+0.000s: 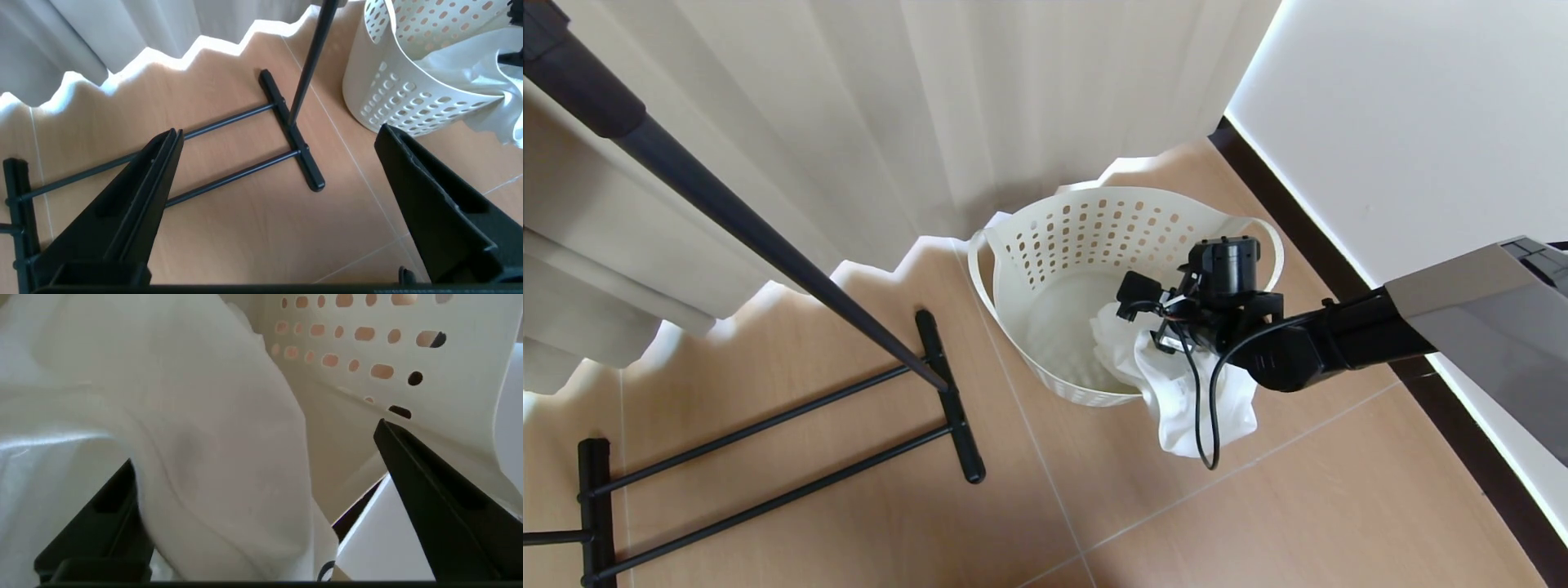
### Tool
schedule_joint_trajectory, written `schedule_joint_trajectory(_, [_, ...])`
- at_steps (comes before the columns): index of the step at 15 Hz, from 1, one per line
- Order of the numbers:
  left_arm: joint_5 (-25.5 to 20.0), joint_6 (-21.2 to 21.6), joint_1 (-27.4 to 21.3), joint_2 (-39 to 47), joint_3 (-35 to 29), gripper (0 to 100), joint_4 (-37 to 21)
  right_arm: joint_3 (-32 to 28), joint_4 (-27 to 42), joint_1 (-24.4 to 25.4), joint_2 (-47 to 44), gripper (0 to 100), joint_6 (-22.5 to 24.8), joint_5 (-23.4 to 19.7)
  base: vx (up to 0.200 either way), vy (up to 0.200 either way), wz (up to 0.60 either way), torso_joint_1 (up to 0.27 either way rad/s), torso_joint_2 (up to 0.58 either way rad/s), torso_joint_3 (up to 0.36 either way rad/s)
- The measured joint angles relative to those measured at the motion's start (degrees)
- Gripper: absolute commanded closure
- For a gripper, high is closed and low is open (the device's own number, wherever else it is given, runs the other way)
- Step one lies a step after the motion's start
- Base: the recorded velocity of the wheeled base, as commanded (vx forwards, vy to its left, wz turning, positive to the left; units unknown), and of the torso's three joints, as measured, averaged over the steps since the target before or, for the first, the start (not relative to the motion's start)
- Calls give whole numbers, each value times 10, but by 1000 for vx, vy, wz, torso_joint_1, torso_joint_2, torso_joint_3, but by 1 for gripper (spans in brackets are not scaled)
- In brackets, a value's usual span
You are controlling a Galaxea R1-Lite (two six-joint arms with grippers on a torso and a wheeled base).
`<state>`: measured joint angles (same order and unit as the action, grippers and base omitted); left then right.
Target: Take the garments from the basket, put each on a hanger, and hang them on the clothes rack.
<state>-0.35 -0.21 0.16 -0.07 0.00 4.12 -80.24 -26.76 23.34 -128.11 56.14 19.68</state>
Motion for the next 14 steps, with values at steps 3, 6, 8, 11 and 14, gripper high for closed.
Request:
schedule_joint_trajectory(3, [0, 0, 0, 0, 0, 0, 0, -6, 0, 0, -2, 0, -4, 0, 0, 0, 0, 0, 0, 0])
schedule_joint_trajectory(6, [0, 0, 0, 0, 0, 0, 0, -6, 0, 1, 8, 100, -60, 0, 0, 0, 0, 0, 0, 0])
schedule_joint_trajectory(8, [0, 0, 0, 0, 0, 0, 0, 7, 1, 3, 30, 100, -116, 0, 0, 0, 0, 0, 0, 0])
schedule_joint_trajectory(11, [0, 0, 0, 0, 0, 0, 0, 56, 0, 8, 98, 100, -218, 0, 0, 0, 0, 0, 0, 0])
schedule_joint_trajectory(14, [0, 1, 0, 0, 0, 0, 0, 139, 1, 31, 206, 100, -340, 0, 0, 0, 0, 0, 0, 0])
